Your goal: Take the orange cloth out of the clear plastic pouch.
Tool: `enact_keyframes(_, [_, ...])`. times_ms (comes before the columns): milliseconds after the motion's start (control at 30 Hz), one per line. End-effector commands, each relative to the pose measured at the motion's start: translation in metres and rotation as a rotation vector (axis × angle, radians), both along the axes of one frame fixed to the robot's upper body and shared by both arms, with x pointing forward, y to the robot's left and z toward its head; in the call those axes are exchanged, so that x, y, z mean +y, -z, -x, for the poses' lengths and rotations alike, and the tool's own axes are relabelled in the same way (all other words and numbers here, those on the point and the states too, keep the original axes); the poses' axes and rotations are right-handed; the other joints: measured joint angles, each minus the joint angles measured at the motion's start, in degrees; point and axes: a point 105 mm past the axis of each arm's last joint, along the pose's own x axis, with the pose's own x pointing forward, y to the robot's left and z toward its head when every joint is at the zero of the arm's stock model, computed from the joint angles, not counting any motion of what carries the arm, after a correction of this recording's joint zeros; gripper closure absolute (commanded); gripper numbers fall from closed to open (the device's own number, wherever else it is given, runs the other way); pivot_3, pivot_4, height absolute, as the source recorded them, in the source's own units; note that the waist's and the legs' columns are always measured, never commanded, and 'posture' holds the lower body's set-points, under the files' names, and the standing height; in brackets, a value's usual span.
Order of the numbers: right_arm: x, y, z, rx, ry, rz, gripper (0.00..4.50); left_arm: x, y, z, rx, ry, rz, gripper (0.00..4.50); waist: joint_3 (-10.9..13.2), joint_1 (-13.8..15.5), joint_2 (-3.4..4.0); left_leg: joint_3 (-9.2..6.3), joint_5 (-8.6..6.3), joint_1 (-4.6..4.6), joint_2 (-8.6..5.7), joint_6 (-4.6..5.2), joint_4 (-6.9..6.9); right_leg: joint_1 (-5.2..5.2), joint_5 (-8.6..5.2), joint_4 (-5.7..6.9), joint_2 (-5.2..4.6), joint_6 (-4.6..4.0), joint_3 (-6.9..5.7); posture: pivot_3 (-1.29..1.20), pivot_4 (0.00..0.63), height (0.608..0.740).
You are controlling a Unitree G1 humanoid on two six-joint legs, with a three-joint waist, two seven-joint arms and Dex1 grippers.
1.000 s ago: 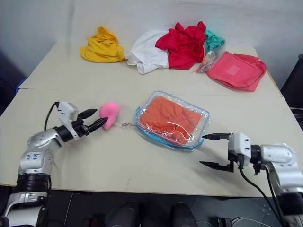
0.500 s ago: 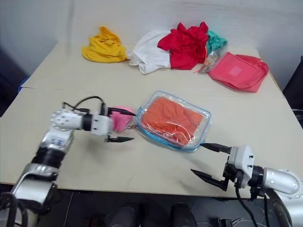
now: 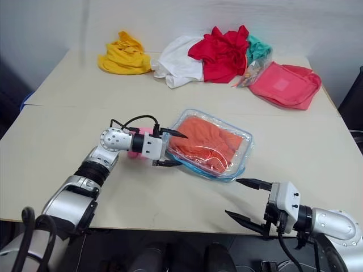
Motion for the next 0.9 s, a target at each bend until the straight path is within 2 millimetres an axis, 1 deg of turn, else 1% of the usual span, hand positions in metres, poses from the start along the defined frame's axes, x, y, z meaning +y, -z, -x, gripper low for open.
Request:
enact_keyframes(33, [0.002,-0.006,0.004,-0.034,-0.004,0.000,0.00,-0.007,-0.021,0.001,0.068,0.022,0.144,0.42,0.01,0.10,-0.02,0.00,0.00,0.00,0.00,0.00,0.02,0.01,0.00,0.00,-0.01,0.00,0.00,0.00,0.150,0.740])
enact_keyframes(100, [0.003,-0.004,0.006,-0.027,-0.008,0.000,0.00,-0.005,-0.018,0.000,0.079,0.005,0.121,0.86,0.02,0.07,-0.03,-0.04,0.01,-0.01,-0.01,0.01,0.04,0.03,0.00,-0.01,-0.02,0.00,0.01,0.00,0.150,0.740])
enact_keyframes(133, [0.005,-0.003,0.006,-0.024,-0.010,-0.004,0.00,-0.002,-0.012,-0.001,0.057,0.001,0.065,1.22,0.02,0.05,-0.03,-0.04,0.01,-0.01,-0.01,0.01,0.04,0.03,0.00,-0.01,-0.01,0.00,0.02,0.00,0.150,0.740])
enact_keyframes(167, [0.006,-0.002,0.007,-0.022,-0.011,-0.007,0.00,0.000,-0.008,-0.001,0.041,0.001,0.026,1.46,0.02,0.05,-0.04,-0.04,0.01,-0.01,-0.01,0.01,0.04,0.02,0.00,-0.01,0.00,0.00,0.02,0.00,0.150,0.740])
enact_keyframes(233, [0.011,0.000,0.009,-0.018,-0.007,-0.012,0.00,0.002,-0.002,-0.001,-0.001,0.005,-0.027,2.09,0.03,-0.16,-0.04,-0.02,0.01,0.00,0.00,0.01,0.03,0.00,0.00,0.00,0.02,0.00,0.01,0.00,0.150,0.740])
enact_keyframes(367, [0.021,0.008,0.009,-0.001,0.023,-0.006,0.00,-0.001,0.004,0.003,-0.007,0.022,-0.045,3.33,0.03,-0.01,-0.05,-0.01,0.01,0.01,0.01,0.00,0.03,0.00,0.00,0.01,0.01,0.00,0.02,0.00,0.150,0.740])
enact_keyframes(467, [0.029,0.009,0.006,0.005,0.051,-0.012,0.00,-0.002,0.008,0.003,0.025,0.013,-0.041,4.15,0.03,0.01,-0.05,-0.03,0.01,0.01,0.01,0.00,0.03,0.00,0.00,0.02,0.00,0.00,0.07,0.00,0.150,0.740])
enact_keyframes(500, [0.037,0.007,0.000,0.011,0.075,-0.040,0.00,-0.005,0.008,0.002,0.062,0.003,-0.023,4.45,0.02,-0.01,-0.06,-0.03,0.01,0.00,0.00,0.00,0.04,-0.01,0.00,0.02,0.00,0.00,0.07,0.00,0.150,0.740])
enact_keyframes(633, [0.061,0.006,-0.014,0.028,0.111,-0.067,0.00,-0.014,0.001,0.000,0.167,-0.044,0.087,4.45,0.03,-0.11,-0.07,-0.08,0.03,-0.01,0.00,-0.03,0.06,-0.04,0.00,0.08,-0.01,0.00,0.13,0.00,0.150,0.740])
enact_keyframes(700, [0.074,0.008,-0.032,0.034,0.149,-0.064,0.00,-0.022,-0.005,0.002,0.239,-0.051,0.136,4.45,0.03,-0.12,-0.07,-0.16,0.04,-0.03,0.01,-0.05,0.06,-0.03,0.00,0.05,0.00,0.00,0.13,0.00,0.150,0.740])
enact_keyframes(767, [0.083,0.009,-0.057,0.030,0.233,-0.056,0.00,-0.027,-0.008,0.005,0.267,-0.053,0.142,4.45,0.04,-0.56,-0.07,-0.18,0.06,-0.06,0.01,-0.08,0.07,-0.07,0.00,0.09,0.01,0.00,0.15,0.00,0.150,0.740])
enact_keyframes(833, [0.084,0.008,-0.077,-0.003,0.307,-0.034,0.00,-0.029,-0.011,0.006,0.278,-0.071,0.148,4.45,0.04,-0.64,-0.07,-0.23,0.08,-0.13,-0.01,-0.12,0.07,-0.15,0.00,0.12,0.00,-0.01,0.12,0.00,0.150,0.740])
enact_keyframes(900, [0.083,0.002,-0.090,-0.052,0.351,-0.010,0.00,-0.031,-0.016,0.006,0.278,-0.084,0.162,4.45,0.03,-0.59,-0.07,-0.27,0.09,-0.19,-0.01,-0.13,0.06,-0.18,0.00,0.11,0.01,-0.01,0.08,0.00,0.150,0.740])
